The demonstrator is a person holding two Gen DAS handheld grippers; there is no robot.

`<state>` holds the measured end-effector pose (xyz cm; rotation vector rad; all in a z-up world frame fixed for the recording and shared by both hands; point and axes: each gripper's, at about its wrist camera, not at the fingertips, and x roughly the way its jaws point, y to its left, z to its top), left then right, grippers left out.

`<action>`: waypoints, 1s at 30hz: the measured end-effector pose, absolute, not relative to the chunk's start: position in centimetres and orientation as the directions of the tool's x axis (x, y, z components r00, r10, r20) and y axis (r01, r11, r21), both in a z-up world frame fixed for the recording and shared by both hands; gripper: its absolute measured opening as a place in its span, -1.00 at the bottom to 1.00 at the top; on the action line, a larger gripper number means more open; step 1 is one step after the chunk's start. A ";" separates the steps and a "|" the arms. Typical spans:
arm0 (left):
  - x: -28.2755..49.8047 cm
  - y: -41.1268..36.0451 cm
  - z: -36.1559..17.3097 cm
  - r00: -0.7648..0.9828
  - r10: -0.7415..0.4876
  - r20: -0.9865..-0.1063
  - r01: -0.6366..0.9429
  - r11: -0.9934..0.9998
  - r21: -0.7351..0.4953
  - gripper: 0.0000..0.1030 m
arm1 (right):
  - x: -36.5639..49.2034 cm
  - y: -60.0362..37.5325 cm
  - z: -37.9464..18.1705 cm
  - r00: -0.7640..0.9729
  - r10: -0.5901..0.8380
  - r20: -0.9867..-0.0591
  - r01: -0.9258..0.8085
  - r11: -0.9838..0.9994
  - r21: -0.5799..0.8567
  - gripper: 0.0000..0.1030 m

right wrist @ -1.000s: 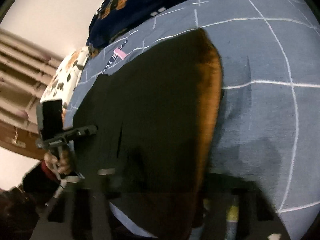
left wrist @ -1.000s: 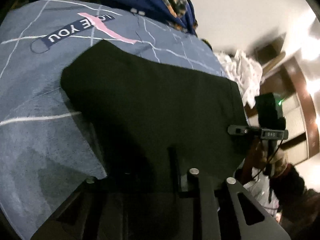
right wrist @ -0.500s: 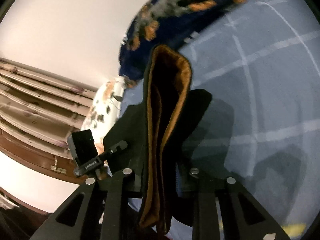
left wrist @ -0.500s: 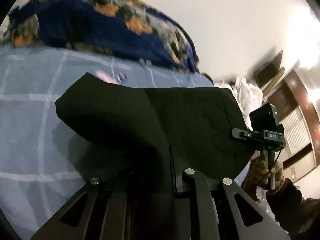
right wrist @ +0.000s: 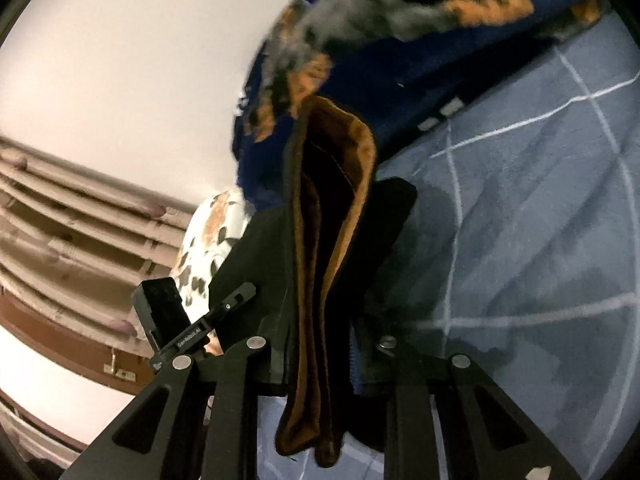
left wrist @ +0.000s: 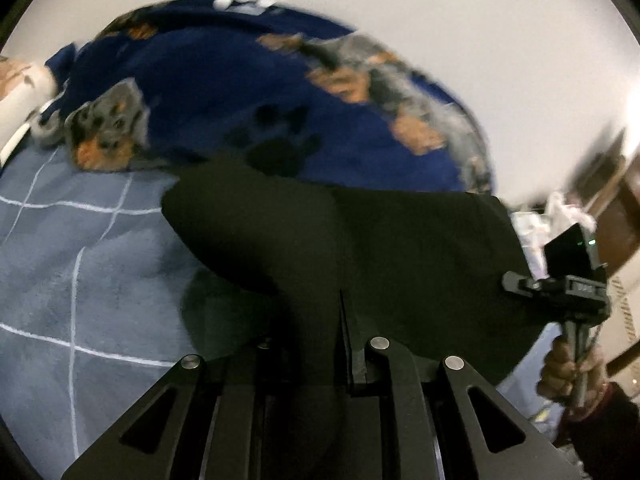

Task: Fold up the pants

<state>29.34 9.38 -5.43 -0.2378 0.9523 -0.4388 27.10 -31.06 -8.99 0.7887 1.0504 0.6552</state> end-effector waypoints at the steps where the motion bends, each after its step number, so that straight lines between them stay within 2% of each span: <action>1: 29.4 9.4 -6.3 0.499 -0.438 -0.748 0.250 0.899 -0.359 -0.68 | 27.6 -31.0 -9.6 0.365 0.776 -0.514 -0.089 0.579 0.810 -0.60; 2: 29.4 9.4 -6.8 0.500 -0.423 -0.756 0.253 0.906 -0.340 -0.60 | 27.8 -31.2 -10.3 0.366 0.772 -0.520 -0.077 0.582 0.810 -0.60; 4: 28.8 9.0 -7.3 0.527 -0.361 -0.769 0.255 0.931 -0.262 -0.28 | 27.9 -31.6 -11.3 0.359 0.780 -0.513 -0.061 0.568 0.821 -0.56; 5: 28.6 8.9 -7.3 0.549 -0.314 -0.774 0.239 0.947 -0.214 0.01 | 27.9 -31.8 -11.6 0.364 0.765 -0.531 -0.046 0.585 0.810 -0.48; 6: 28.2 8.6 -7.1 0.581 -0.244 -0.777 0.211 0.967 -0.145 0.18 | 27.7 -32.0 -11.8 0.371 0.747 -0.551 -0.033 0.604 0.796 -0.39; 10: 26.6 7.9 -5.8 0.671 -0.083 -0.736 0.144 0.989 0.019 0.25 | 26.4 -33.6 -10.5 0.482 0.645 -0.594 0.021 0.669 0.743 -0.33; 12: 25.4 7.3 -4.5 0.725 -0.015 -0.688 0.100 0.991 0.084 0.58 | 25.1 -33.4 -8.1 0.546 0.574 -0.610 -0.019 0.736 0.676 -0.33; 14: 24.0 7.0 -3.0 0.772 -0.001 -0.636 0.083 0.992 0.099 0.66 | 23.3 -31.9 -5.6 0.582 0.532 -0.615 -0.077 0.789 0.610 -0.33; 15: 23.2 6.6 -2.1 0.794 0.007 -0.608 0.074 0.991 0.108 0.69 | 22.6 -31.1 -4.9 0.593 0.510 -0.623 -0.095 0.813 0.575 -0.26; 18: 21.8 5.9 -0.2 0.824 0.026 -0.566 0.057 0.990 0.128 0.74 | 19.9 -28.0 -3.4 0.615 0.433 -0.659 -0.146 0.884 0.445 0.06; 21: 19.8 5.1 1.4 0.847 0.031 -0.531 0.051 0.989 0.139 0.85 | 18.2 -26.4 -3.3 0.615 0.429 -0.662 -0.155 0.888 0.432 0.12; 25: 16.9 4.5 3.4 0.861 0.000 -0.509 0.073 0.990 0.124 0.89 | 16.7 -24.7 -3.6 0.592 0.437 -0.678 -0.164 0.888 0.429 0.15; 26: 16.2 4.2 3.9 0.866 0.001 -0.501 0.074 0.989 0.130 0.98 | 16.2 -24.5 -3.4 0.588 0.439 -0.679 -0.169 0.888 0.427 0.15; 28: 15.0 3.8 4.8 0.871 0.000 -0.491 0.080 0.987 0.141 1.00 | 15.2 -23.9 -2.8 0.589 0.436 -0.681 -0.178 0.892 0.416 0.28; 30: 13.7 3.3 5.7 0.883 0.017 -0.469 0.067 0.985 0.161 1.00 | 14.4 -23.7 -2.3 0.595 0.444 -0.670 -0.186 0.887 0.423 0.31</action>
